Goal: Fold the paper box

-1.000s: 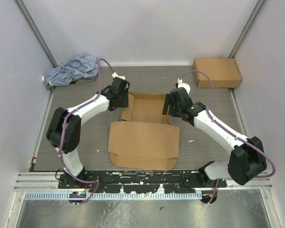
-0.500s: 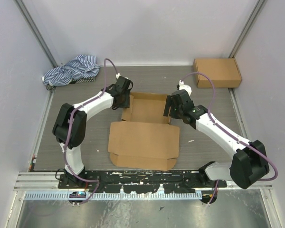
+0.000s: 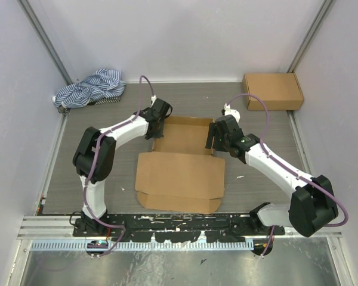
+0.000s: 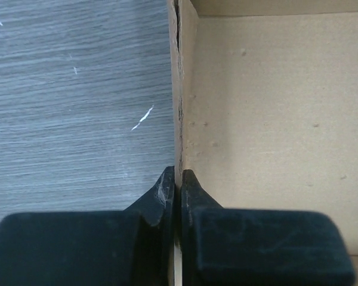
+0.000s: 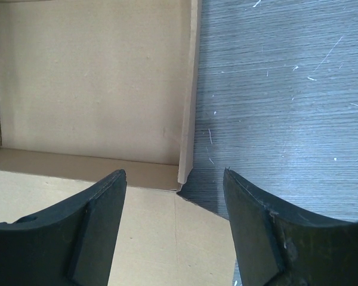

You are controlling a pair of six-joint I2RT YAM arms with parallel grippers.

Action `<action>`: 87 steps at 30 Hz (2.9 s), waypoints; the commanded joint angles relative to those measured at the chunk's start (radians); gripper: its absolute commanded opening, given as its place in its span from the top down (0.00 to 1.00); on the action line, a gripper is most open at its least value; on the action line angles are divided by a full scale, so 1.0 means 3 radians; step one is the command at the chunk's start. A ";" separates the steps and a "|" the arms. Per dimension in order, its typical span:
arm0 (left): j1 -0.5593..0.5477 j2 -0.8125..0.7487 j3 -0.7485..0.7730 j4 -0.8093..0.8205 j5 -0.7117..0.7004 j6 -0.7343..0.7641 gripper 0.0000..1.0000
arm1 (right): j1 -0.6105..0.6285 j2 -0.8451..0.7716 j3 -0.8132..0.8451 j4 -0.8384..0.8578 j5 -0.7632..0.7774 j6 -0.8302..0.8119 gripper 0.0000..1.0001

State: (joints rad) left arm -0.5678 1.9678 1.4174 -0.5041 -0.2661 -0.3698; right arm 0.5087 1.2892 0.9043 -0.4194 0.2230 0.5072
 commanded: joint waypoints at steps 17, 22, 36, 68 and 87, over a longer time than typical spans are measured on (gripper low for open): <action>-0.0516 0.0490 0.0462 -0.0598 -0.1850 0.0420 1.00 | 0.0013 -0.0125 -0.0022 0.0165 0.0023 0.0010 0.29; -0.0514 0.0534 0.0490 -0.0603 -0.1696 0.0351 0.80 | 0.0012 -0.0114 -0.0027 0.0171 0.0011 0.0021 0.30; -0.0418 0.0555 0.0545 -0.0415 -0.1598 0.0149 0.64 | 0.0012 -0.0065 -0.0067 0.0207 0.0013 0.0047 0.30; -0.0162 -0.0766 -0.0252 -0.0434 -0.0752 -0.0045 0.36 | 0.0017 0.0115 0.0453 0.0018 -0.0155 -0.0334 0.29; -0.0163 -0.3002 -0.1219 -0.1024 0.0125 0.0140 0.37 | 0.0017 0.2361 0.2861 0.0213 -0.1130 -0.2292 0.28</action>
State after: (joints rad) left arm -0.6151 1.1267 1.0977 -0.7349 -0.2737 -0.3691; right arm 0.5087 1.9175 1.6543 -0.4194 0.0345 -0.0113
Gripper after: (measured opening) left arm 0.633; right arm 0.723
